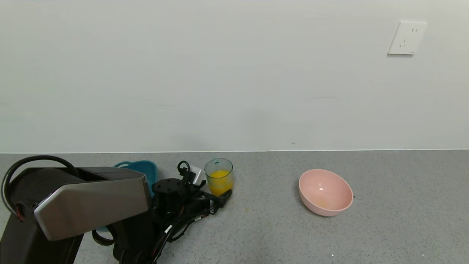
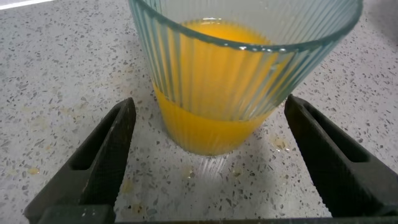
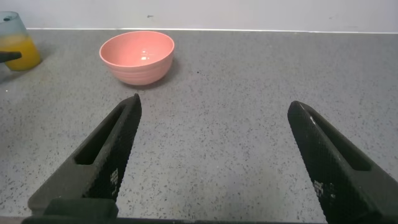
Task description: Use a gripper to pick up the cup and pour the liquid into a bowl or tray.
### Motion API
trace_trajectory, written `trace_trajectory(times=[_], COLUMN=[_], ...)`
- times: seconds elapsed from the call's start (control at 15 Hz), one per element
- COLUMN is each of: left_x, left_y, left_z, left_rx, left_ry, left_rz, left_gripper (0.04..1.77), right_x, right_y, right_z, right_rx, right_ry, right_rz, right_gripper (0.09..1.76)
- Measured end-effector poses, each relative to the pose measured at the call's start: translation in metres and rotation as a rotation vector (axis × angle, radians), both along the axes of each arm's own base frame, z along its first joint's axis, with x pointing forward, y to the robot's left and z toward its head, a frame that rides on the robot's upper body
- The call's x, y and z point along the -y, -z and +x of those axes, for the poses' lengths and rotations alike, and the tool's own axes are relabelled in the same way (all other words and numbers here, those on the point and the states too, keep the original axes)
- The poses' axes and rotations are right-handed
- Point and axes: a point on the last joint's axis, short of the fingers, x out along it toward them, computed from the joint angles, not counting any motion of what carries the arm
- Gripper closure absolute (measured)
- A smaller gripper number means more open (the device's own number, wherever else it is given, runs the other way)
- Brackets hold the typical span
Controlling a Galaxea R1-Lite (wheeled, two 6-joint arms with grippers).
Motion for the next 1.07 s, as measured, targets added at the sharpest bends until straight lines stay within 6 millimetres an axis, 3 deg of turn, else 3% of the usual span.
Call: trace_trajectory(times=[1.07], left_x=[0.009], left_y=[0.004], left_z=[0.021], left_rx=[0.044], left_ry=[0.003], left_rz=[-0.018], left_gripper=[0.09], right_x=[0.0], right_y=[0.0], right_z=[0.0], right_rx=[0.0], right_ry=[0.0], right_rz=[0.0], right_gripper=[0.14])
